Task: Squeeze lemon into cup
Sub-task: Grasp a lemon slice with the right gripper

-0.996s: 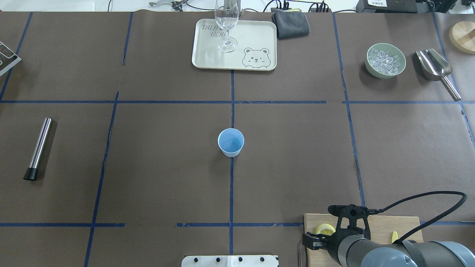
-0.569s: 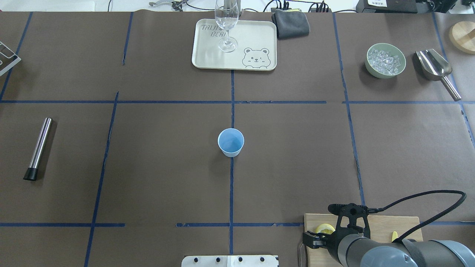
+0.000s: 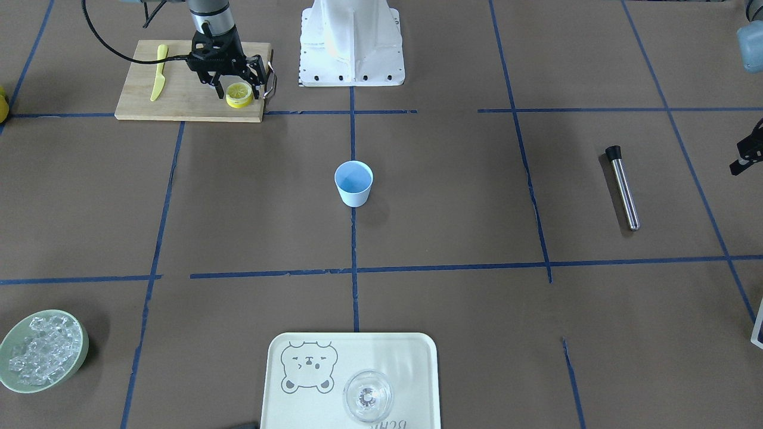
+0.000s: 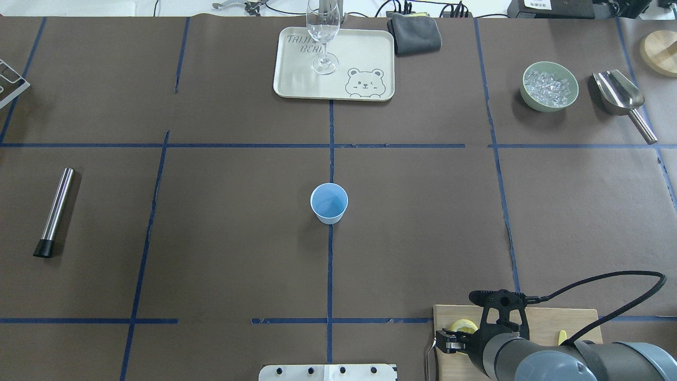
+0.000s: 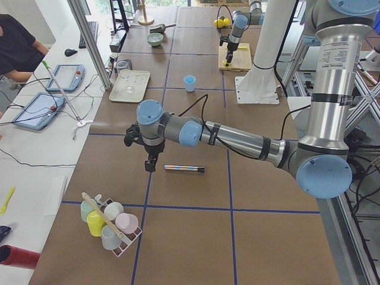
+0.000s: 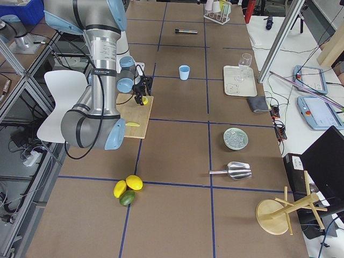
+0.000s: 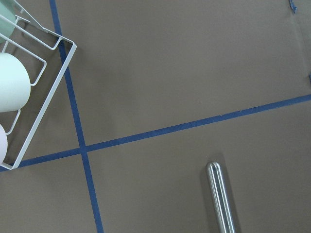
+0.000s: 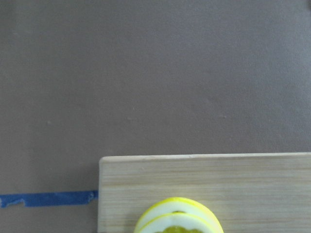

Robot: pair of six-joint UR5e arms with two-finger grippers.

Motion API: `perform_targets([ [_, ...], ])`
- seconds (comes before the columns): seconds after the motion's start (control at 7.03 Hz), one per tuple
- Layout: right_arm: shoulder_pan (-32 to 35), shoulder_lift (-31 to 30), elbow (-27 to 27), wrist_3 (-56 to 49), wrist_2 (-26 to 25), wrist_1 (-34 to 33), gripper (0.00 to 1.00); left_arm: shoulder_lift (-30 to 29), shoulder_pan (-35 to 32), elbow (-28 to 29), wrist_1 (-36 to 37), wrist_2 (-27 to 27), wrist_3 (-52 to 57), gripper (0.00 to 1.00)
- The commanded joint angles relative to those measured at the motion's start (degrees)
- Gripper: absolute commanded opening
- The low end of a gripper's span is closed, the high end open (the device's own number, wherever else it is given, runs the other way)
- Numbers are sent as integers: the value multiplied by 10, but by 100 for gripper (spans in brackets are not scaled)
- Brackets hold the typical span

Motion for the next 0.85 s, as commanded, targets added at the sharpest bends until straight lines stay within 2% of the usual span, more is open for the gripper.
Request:
perform_targets([
  [0.0,2,-1,2,0,1,0,31,0,0,-1,1,0,-1,100],
  [0.71,16,-7,19,0,7,-3,32,-1,0,-8,1,0,-3,100],
])
